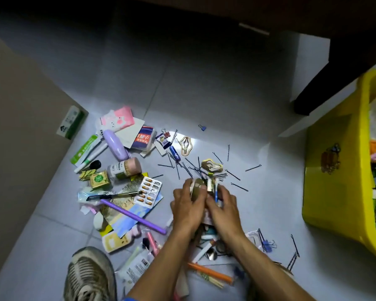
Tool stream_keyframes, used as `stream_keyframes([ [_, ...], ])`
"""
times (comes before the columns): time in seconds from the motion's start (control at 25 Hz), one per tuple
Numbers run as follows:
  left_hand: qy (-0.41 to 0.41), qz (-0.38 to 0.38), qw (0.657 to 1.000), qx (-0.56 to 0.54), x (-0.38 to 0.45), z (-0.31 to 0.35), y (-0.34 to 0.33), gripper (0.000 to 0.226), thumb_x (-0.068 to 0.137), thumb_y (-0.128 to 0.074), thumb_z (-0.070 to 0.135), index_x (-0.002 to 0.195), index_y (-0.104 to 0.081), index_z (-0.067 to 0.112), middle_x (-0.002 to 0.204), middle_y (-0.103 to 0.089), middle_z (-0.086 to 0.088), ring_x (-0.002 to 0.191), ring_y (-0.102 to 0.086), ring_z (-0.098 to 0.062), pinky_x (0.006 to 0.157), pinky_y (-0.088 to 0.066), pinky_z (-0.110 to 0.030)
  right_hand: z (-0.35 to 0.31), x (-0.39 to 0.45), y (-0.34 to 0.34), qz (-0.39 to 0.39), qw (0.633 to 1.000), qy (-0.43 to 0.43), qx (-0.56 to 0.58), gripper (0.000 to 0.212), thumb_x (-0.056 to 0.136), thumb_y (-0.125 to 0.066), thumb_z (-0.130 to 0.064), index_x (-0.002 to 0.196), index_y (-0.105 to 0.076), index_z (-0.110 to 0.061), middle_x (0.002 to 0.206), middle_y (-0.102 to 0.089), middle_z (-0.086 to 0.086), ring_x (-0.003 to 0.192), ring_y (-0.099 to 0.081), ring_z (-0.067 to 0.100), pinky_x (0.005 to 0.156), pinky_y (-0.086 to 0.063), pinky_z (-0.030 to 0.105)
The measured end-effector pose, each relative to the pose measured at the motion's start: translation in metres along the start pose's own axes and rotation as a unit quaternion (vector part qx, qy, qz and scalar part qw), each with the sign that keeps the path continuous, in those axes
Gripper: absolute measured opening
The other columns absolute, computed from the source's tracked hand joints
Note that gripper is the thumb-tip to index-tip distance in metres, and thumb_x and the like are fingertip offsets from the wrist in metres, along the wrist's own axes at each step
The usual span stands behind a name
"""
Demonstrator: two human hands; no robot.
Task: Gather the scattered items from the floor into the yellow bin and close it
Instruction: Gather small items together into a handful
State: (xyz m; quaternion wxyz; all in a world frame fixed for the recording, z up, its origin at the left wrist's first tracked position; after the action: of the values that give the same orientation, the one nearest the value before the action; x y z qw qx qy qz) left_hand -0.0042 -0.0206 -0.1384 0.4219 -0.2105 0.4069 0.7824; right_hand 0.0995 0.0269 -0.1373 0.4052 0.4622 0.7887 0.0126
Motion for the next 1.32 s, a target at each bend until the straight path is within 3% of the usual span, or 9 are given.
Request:
stream_keyframes([
  [0.12, 0.003, -0.015, 0.999, -0.045, 0.003, 0.003, -0.003, 0.042, 0.085, -0.042, 0.069, 0.121, -0.050, 0.049, 0.113, -0.049, 0.008, 0.119, -0.048, -0.022, 0.101, -0.038, -0.038, -0.003, 0.005, -0.016, -0.044, 0.994, -0.019, 0.095, 0.040, 0.097, -0.050, -0.039, 0.137, -0.046, -0.038, 0.132, -0.052, -0.001, 0.119, -0.055, 0.014, 0.097, -0.048, 0.031],
  [0.24, 0.008, -0.020, 0.995, -0.101, 0.005, 0.005, -0.002, 0.032, 0.089, -0.043, 0.063, 0.109, -0.060, 0.044, 0.109, -0.056, 0.008, 0.110, -0.058, -0.018, 0.095, -0.044, -0.036, -0.004, 0.005, -0.016, -0.059, 0.977, -0.037, 0.203, 0.032, 0.099, -0.051, -0.032, 0.131, -0.052, -0.038, 0.124, -0.064, -0.005, 0.105, -0.065, 0.006, 0.078, -0.053, 0.017],
  [0.4, -0.014, -0.017, 0.986, -0.163, 0.004, 0.015, 0.007, 0.033, 0.092, -0.045, 0.055, 0.111, -0.064, 0.036, 0.113, -0.067, -0.003, 0.103, -0.065, -0.022, 0.094, -0.051, -0.048, -0.014, 0.001, -0.009, -0.062, 0.935, -0.056, 0.344, 0.026, 0.100, -0.051, -0.020, 0.123, -0.059, -0.030, 0.110, -0.073, 0.005, 0.095, -0.072, 0.019, 0.074, -0.057, 0.032],
  [0.64, -0.059, -0.016, 0.976, -0.209, -0.023, 0.075, 0.024, 0.036, 0.091, -0.046, 0.056, 0.117, -0.062, 0.036, 0.119, -0.066, -0.002, 0.105, -0.067, -0.021, 0.094, -0.053, -0.048, -0.065, -0.017, 0.034, -0.089, 0.907, -0.021, 0.411, 0.023, 0.100, -0.051, -0.025, 0.119, -0.061, -0.034, 0.103, -0.075, 0.007, 0.093, -0.073, 0.024, 0.064, -0.058, 0.032],
  [0.8, -0.098, -0.018, 0.972, -0.215, -0.062, 0.138, 0.021, 0.036, 0.086, -0.044, 0.060, 0.105, -0.064, 0.036, 0.106, -0.071, -0.002, 0.098, -0.069, -0.024, 0.091, -0.053, -0.052, -0.100, -0.037, 0.094, -0.093, 0.910, 0.018, 0.404, 0.020, 0.100, -0.052, -0.030, 0.116, -0.063, -0.035, 0.092, -0.075, 0.008, 0.073, -0.072, 0.021, 0.052, -0.053, 0.033],
  [0.92, -0.139, -0.031, 0.965, -0.218, -0.101, 0.196, -0.002, 0.032, 0.091, -0.045, 0.054, 0.102, -0.065, 0.032, 0.100, -0.072, -0.003, 0.096, -0.068, -0.028, 0.091, -0.053, -0.050, -0.113, -0.050, 0.161, -0.048, 0.914, 0.066, 0.396, 0.021, 0.099, -0.053, -0.029, 0.118, -0.063, -0.029, 0.083, -0.074, 0.006, 0.062, -0.067, 0.016, 0.046, -0.048, 0.027],
  [1.12, -0.206, -0.103, 0.951, -0.206, -0.158, 0.295, -0.077, 0.036, 0.094, -0.046, 0.045, 0.109, -0.067, 0.020, 0.107, -0.070, -0.011, 0.101, -0.065, -0.031, 0.093, -0.052, -0.049, -0.114, -0.059, 0.295, 0.020, 0.895, 0.083, 0.438, 0.028, 0.100, -0.051, -0.029, 0.125, -0.060, -0.019, 0.106, -0.074, 0.011, 0.091, -0.072, 0.021, 0.065, -0.057, 0.031],
  [1.24, -0.219, -0.142, 0.942, -0.210, -0.174, 0.343, -0.130, 0.037, 0.094, -0.047, 0.042, 0.110, -0.069, 0.016, 0.105, -0.071, -0.011, 0.096, -0.067, -0.029, 0.090, -0.054, -0.042, -0.108, -0.053, 0.362, 0.047, 0.883, 0.102, 0.457, 0.030, 0.102, -0.046, -0.032, 0.114, -0.065, -0.014, 0.075, -0.074, 0.006, 0.060, -0.071, 0.015, 0.046, -0.052, 0.023],
  [1.32, -0.203, -0.175, 0.941, -0.207, -0.166, 0.361, -0.162, 0.036, 0.093, -0.047, 0.038, 0.112, -0.067, 0.015, 0.109, -0.069, -0.016, 0.100, -0.066, -0.035, 0.090, -0.053, -0.044, -0.096, -0.036, 0.394, 0.088, 0.886, 0.101, 0.444, 0.031, 0.101, -0.046, -0.034, 0.113, -0.064, -0.012, 0.073, -0.072, 0.005, 0.056, -0.069, 0.016, 0.045, -0.052, 0.025],
])
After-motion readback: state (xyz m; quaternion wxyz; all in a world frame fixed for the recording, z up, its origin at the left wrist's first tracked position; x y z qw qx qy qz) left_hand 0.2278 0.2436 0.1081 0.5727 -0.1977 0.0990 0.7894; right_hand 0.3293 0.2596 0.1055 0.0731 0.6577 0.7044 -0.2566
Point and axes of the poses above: each hand's wrist, its own x-axis towards the middle knuckle, its own y-axis out of the back of the hand, z = x × y, the point moved 2 cm from there along x, towards the middle knuckle
